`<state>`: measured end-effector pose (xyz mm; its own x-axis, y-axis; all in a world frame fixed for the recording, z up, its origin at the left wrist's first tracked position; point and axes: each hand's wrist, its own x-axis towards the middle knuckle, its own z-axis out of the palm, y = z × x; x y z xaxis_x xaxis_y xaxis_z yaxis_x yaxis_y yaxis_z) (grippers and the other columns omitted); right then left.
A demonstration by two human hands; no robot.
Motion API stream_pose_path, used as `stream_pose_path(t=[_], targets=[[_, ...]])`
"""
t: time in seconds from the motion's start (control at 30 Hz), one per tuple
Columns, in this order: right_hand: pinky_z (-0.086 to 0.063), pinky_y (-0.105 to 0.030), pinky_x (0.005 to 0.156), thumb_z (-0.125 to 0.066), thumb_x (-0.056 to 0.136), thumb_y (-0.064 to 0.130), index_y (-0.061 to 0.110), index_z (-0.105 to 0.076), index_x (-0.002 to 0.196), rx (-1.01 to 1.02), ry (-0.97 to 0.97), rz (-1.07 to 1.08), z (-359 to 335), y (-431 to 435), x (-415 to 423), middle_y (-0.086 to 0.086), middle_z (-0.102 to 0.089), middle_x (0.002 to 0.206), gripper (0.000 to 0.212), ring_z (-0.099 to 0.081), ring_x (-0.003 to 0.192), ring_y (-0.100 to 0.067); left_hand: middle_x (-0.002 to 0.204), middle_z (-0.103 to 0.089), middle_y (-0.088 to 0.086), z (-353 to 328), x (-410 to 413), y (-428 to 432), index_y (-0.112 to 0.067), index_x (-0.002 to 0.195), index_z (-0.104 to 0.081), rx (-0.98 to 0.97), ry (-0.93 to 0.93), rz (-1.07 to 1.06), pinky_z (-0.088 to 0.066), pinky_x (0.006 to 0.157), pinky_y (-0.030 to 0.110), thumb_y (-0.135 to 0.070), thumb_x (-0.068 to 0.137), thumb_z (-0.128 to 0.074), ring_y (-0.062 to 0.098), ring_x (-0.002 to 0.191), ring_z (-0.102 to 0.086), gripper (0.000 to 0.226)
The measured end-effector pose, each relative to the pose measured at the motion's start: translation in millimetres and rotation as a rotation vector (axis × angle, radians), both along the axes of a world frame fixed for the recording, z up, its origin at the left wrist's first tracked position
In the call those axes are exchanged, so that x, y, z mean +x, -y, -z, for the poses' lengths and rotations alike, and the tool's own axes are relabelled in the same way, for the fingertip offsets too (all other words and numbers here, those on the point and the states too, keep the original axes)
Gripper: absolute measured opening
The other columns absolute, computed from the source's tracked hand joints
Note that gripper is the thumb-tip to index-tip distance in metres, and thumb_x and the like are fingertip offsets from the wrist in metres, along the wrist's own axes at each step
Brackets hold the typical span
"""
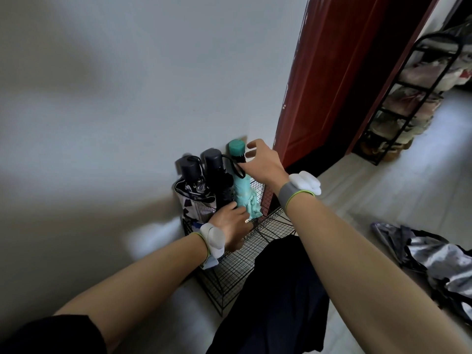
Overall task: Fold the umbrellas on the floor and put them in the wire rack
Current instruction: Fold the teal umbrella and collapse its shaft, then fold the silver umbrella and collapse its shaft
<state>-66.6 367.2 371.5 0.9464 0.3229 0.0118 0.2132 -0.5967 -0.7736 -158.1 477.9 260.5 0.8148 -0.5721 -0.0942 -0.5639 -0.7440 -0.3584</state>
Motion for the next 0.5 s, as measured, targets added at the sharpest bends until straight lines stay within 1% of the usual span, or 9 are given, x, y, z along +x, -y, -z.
stream_pose_path(t=[0.13,0.2,0.23,0.3,0.37,0.43,0.5], targets=[[-0.049,-0.027,0.077,-0.076,0.086,0.031,0.016,-0.045,0.141,-0.029,0.007,-0.042,-2,6,-2,-0.001,-0.059,0.129,0.065,-0.06,0.108,-0.02,0.072,-0.06,-0.002,-3,1,6,-0.021,0.07,-0.065,-0.032,0.014,0.016,-0.043,0.069,0.03,-0.056,0.052,-0.079,0.021,0.074,-0.059,0.041],[-0.049,-0.025,0.075,-0.073,0.087,0.024,0.017,-0.046,0.141,-0.075,0.028,-0.056,0,7,-3,-0.001,-0.06,0.131,0.061,-0.061,0.108,-0.021,0.071,-0.059,-0.001,-8,3,11,-0.02,0.071,-0.065,-0.081,0.023,0.002,-0.043,0.07,0.031,-0.049,0.055,-0.079,0.023,0.075,-0.059,0.035],[-0.05,-0.025,0.077,-0.073,0.087,0.023,0.017,-0.046,0.14,-0.098,0.033,-0.058,0,10,-4,-0.001,-0.061,0.132,0.06,-0.06,0.108,-0.02,0.074,-0.06,0.0,-13,5,15,-0.019,0.074,-0.065,-0.1,0.009,-0.013,-0.043,0.072,0.033,-0.044,0.061,-0.077,0.025,0.079,-0.06,0.03],[-0.05,-0.027,0.083,-0.077,0.083,0.023,0.018,-0.047,0.14,-0.117,0.025,-0.064,2,14,-4,0.0,-0.061,0.131,0.064,-0.059,0.11,-0.019,0.092,-0.063,0.004,-20,8,21,-0.016,0.092,-0.067,-0.111,-0.044,-0.056,-0.039,0.082,0.038,-0.035,0.08,-0.065,0.028,0.097,-0.058,0.022],[-0.051,-0.029,0.088,-0.077,0.082,0.024,0.018,-0.047,0.14,-0.131,0.02,-0.047,3,24,-5,0.0,-0.06,0.13,0.066,-0.057,0.114,-0.019,0.107,-0.062,0.007,-24,13,28,-0.013,0.109,-0.064,-0.091,-0.05,-0.064,-0.037,0.088,0.04,-0.031,0.09,-0.056,0.03,0.11,-0.053,0.027],[-0.05,-0.034,0.097,-0.072,0.085,0.023,0.018,-0.048,0.14,-0.161,0.046,-0.025,3,35,-5,0.0,-0.061,0.131,0.061,-0.057,0.118,-0.021,0.107,-0.063,0.01,-27,18,33,-0.01,0.109,-0.064,-0.11,-0.059,-0.061,-0.038,0.084,0.04,-0.028,0.09,-0.057,0.034,0.109,-0.054,0.027],[-0.049,-0.036,0.1,-0.066,0.086,0.023,0.018,-0.05,0.138,-0.187,0.085,0.015,4,51,-4,-0.002,-0.063,0.129,0.054,-0.059,0.119,-0.023,0.104,-0.063,0.012,-31,25,40,-0.007,0.106,-0.063,-0.154,-0.089,-0.063,-0.039,0.077,0.039,-0.025,0.09,-0.056,0.035,0.106,-0.056,0.025]])
